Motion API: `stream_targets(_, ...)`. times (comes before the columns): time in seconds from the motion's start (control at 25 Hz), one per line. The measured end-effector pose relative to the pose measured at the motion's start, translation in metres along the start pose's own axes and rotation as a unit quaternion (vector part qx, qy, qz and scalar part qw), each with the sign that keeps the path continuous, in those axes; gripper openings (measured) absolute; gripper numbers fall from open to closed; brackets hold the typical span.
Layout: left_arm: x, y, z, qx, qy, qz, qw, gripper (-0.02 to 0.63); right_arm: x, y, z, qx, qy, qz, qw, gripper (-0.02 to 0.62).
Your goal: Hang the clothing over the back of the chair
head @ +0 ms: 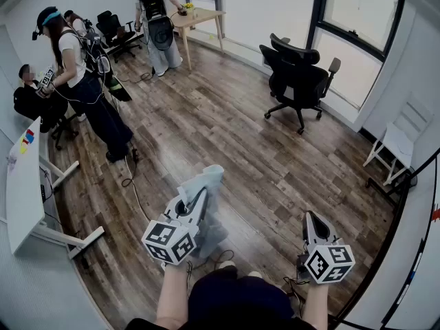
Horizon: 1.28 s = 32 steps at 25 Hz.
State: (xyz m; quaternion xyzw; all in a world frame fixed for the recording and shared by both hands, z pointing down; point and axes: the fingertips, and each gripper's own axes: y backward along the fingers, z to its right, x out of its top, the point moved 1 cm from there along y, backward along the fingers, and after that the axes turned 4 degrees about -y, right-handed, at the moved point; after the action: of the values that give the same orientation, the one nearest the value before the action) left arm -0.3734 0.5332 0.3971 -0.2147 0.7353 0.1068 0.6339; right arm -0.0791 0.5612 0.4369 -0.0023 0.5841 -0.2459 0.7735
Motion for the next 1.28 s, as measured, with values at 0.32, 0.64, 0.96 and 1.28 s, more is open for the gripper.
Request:
stream_targets(0.32, -0.003, 0.003, 0.003, -0.008, 0.000, 0.002, 1.0000, 0.017, -0.005, 0.001, -0.010, 0.006, 0.003, -0.003, 1.000, 0.001)
stream_targets(0.64, -0.001, 0.001, 0.002, -0.015, 0.010, 0.006, 0.9998, 0.017, -0.005, -0.001, -0.012, 0.000, -0.003, -0.002, 1.000, 0.000)
stream_targets(0.96, -0.002, 0.003, -0.001, -0.022, 0.005, 0.009, 0.9997, 0.017, -0.006, 0.002, -0.025, 0.003, 0.002, 0.007, 1.000, 0.001)
stream_targets(1.28, -0.006, 0.002, 0.001, -0.046, -0.010, 0.005, 0.9989, 0.017, -0.010, 0.002, -0.039, -0.001, 0.004, 0.016, 1.000, 0.000)
